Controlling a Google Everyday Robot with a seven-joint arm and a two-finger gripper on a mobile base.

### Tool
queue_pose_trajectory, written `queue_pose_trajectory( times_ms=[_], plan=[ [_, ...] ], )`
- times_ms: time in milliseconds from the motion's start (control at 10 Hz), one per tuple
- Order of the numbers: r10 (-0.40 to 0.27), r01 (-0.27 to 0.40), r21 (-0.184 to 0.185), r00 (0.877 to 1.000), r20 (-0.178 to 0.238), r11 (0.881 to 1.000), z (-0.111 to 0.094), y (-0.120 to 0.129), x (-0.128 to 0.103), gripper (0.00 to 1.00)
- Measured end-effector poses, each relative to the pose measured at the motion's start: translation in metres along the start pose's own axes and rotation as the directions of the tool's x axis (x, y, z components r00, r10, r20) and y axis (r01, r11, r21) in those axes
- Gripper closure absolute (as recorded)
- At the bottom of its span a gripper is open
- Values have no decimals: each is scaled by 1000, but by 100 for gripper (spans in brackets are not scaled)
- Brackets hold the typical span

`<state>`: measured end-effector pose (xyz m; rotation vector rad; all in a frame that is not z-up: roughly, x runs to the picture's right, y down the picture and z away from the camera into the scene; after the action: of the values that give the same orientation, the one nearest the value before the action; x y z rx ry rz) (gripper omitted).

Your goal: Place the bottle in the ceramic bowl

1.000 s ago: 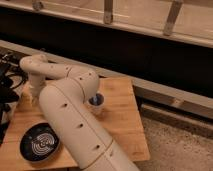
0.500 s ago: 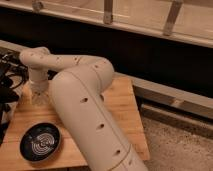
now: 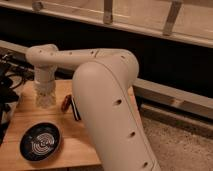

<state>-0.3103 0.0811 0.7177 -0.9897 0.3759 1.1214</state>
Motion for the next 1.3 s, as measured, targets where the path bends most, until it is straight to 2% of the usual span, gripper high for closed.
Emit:
queue_pose_trajectory(
  times_ms=[200, 500, 800, 1100, 1300],
  plan=[
    [-2, 2, 5, 1000, -23, 1000, 13, 12, 11, 100],
    [-19, 20, 10, 999, -46, 1000, 17, 19, 17, 100],
    [-50, 49, -6, 994, -95, 999, 31, 38, 47, 100],
    [-59, 58, -10, 992, -114, 998, 42, 51, 58, 100],
    [-60, 59, -7, 991, -123, 998, 49, 52, 76, 100]
  ],
)
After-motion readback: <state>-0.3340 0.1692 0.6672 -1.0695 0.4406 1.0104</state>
